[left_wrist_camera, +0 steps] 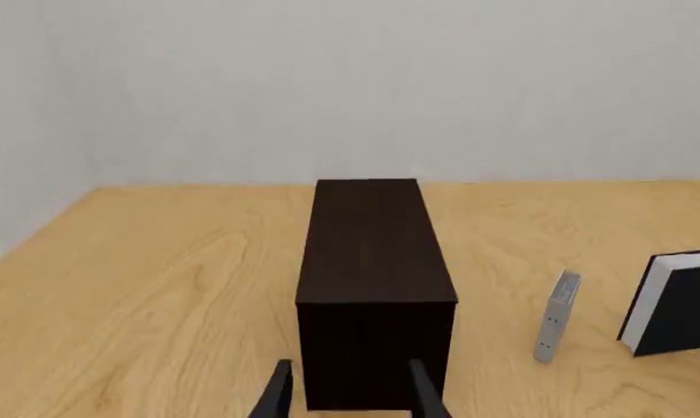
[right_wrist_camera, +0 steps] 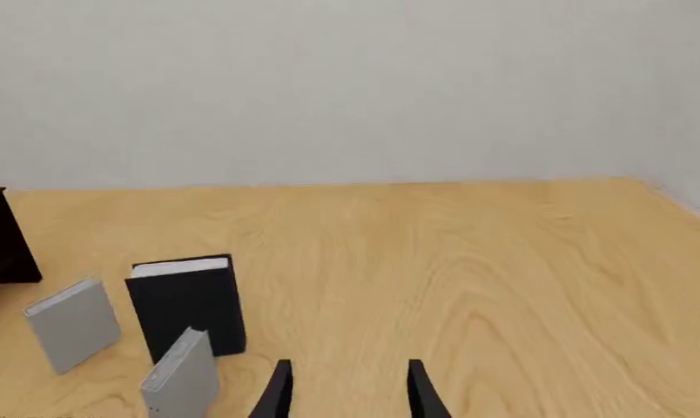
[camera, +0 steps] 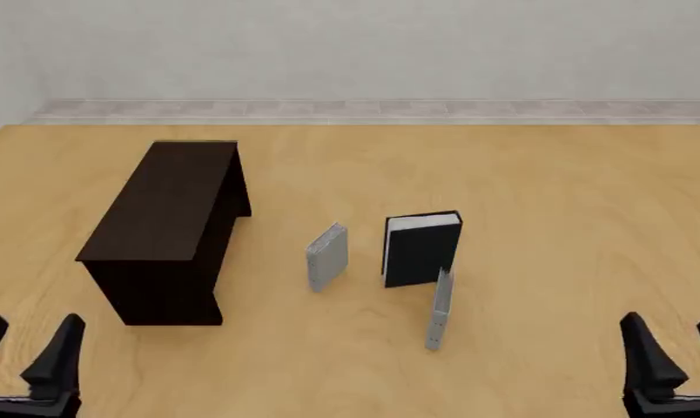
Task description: Pick up the book in the middle and place it on the cabinet shelf.
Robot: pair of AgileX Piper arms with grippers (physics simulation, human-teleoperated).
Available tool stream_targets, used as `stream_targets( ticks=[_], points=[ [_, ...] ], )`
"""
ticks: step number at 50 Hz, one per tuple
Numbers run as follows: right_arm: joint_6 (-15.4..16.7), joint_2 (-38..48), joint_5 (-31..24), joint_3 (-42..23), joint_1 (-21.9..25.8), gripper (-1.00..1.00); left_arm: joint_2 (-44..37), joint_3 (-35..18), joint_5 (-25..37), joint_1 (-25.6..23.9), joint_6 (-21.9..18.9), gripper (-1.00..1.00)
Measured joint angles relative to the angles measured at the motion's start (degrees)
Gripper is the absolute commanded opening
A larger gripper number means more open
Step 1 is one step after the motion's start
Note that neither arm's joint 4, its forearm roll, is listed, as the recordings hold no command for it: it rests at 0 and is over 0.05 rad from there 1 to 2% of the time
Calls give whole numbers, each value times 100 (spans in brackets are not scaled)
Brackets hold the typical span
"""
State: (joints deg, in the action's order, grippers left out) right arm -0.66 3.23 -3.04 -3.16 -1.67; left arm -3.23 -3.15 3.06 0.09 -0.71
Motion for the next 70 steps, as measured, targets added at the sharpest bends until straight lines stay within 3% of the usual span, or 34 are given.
stream_targets(
  ticks=[15, 26, 37, 47, 70],
  points=[
    [201, -184, 250, 243, 156, 100, 227, -12, -50, -69, 32, 100],
    [277, -193, 325, 291, 215, 100, 225, -512, 309, -259, 286, 100],
    [328, -169, 362, 307, 273, 100, -93, -1040, 413, -678, 272, 100],
    [351, -182, 346, 311, 315, 100, -840, -1627, 332, -1048, 407, 100],
    [445, -56, 399, 313, 443, 100, -3000, -2941, 120, -2435, 47, 100]
  ],
)
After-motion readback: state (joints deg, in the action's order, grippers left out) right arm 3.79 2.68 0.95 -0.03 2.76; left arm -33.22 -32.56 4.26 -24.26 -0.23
